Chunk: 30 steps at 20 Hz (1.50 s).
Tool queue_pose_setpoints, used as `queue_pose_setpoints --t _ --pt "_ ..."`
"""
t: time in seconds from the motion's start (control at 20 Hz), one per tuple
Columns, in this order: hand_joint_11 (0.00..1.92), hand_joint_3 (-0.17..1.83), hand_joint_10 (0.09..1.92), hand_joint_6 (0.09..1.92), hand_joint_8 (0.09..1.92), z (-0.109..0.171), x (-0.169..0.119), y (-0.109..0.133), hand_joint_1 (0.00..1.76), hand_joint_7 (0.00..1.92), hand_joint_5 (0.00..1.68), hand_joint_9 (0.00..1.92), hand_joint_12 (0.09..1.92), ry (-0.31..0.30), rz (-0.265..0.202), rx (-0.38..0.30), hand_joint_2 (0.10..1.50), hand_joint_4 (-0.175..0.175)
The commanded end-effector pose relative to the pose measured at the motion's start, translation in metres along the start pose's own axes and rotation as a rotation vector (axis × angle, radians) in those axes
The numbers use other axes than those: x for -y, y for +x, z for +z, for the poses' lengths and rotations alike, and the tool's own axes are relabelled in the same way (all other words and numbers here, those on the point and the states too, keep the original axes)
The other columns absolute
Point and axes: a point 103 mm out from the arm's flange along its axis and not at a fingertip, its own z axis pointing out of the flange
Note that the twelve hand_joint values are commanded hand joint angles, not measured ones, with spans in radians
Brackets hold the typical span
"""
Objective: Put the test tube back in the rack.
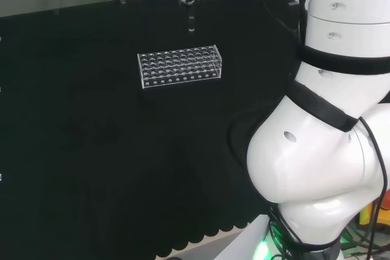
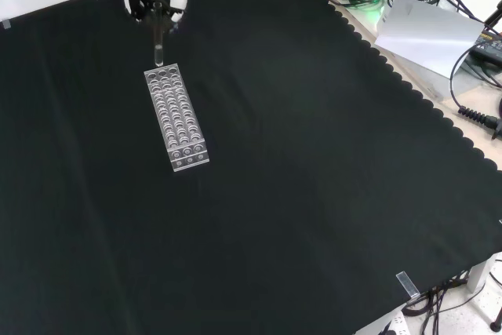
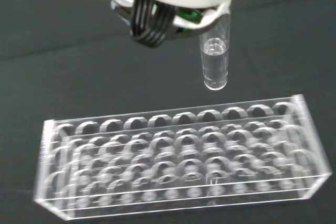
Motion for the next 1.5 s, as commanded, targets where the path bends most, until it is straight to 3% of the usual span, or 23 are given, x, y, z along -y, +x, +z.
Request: queue_pose_setpoints --t 0.05,0.35,0.85,1.5 --pt "1.23 0.65 0.53 0.64 0.55 0.01 0.0 0.041 1.22 1.69 1.28 1.58 0.89 0.034 -0.077 -0.02 0.66 -0.175" --pt "1.23 0.65 0.53 0.64 0.55 0.022 -0.003 0.065 1.22 1.69 1.28 1.58 0.89 0.072 -0.126 -0.017 0.66 -0.175" --pt "1.23 0.65 0.53 0.64 0.55 0.048 -0.006 0.08 1.22 1.69 1.28 1.58 0.89 0.125 -0.176 -0.001 0.66 -0.175" --pt "1.23 0.65 0.53 0.64 0.55 0.074 -0.018 0.083 1.22 1.69 1.28 1.58 0.89 0.168 -0.191 0.043 0.66 -0.175"
